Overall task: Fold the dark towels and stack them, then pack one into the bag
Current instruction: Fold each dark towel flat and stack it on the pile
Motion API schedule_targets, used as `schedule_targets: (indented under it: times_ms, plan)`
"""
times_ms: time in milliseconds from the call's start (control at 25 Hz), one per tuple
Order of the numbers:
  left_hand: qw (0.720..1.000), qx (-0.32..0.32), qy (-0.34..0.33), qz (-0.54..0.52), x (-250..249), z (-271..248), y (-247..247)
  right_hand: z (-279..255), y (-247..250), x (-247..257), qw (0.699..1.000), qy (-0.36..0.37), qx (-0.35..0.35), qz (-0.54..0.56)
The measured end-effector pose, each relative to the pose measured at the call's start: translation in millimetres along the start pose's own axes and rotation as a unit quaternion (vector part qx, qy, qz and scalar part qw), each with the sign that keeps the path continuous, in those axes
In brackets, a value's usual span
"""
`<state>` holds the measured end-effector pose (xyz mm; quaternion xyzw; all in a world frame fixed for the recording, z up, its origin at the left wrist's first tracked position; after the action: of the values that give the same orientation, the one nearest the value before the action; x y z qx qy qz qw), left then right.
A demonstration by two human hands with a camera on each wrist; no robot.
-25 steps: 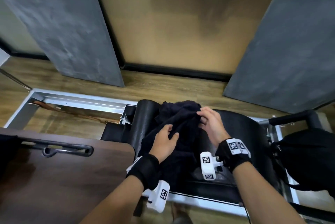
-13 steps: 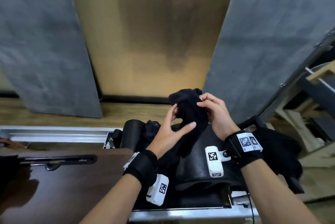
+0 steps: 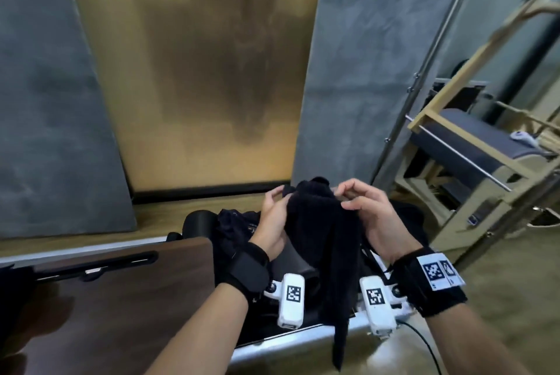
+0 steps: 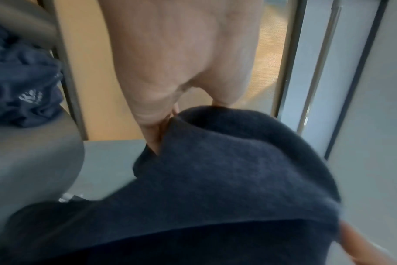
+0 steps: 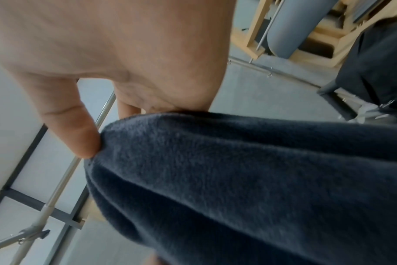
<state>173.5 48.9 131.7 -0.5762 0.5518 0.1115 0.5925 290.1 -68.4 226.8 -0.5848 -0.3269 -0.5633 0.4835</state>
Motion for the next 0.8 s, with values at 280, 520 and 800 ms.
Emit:
schedule_targets:
  times_ms: [280, 520, 800]
  plan:
    - [0.981, 0.072, -0.103, 0.149, -15.7, -81.3, -27.0, -62.0, -10.5, -9.2, 0.984, 0.012, 0.012, -0.180]
    - [0.981, 0.079, -0.112, 0.138, -25.5, -163.8, 6.5, -114.1, -50.4, -7.8, 0.981, 0.040, 0.035, -0.186]
    - [0.954, 0.061, -0.198, 0.217, -87.6, -243.5, 61.6, -155.9, -118.6, 5.9, 0.992, 0.047, 0.045, -0.106]
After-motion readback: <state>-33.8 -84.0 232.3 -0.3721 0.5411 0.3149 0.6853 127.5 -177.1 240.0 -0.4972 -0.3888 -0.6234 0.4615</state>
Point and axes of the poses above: each hand's wrist, its own z-axis towards the middle knuckle, its own y-axis out of the back of the hand, x = y × z, the point moved 10 cm from there along z, towards the middle knuckle, and after that the axes turned 1 degree about -y, right-handed, at the moved point
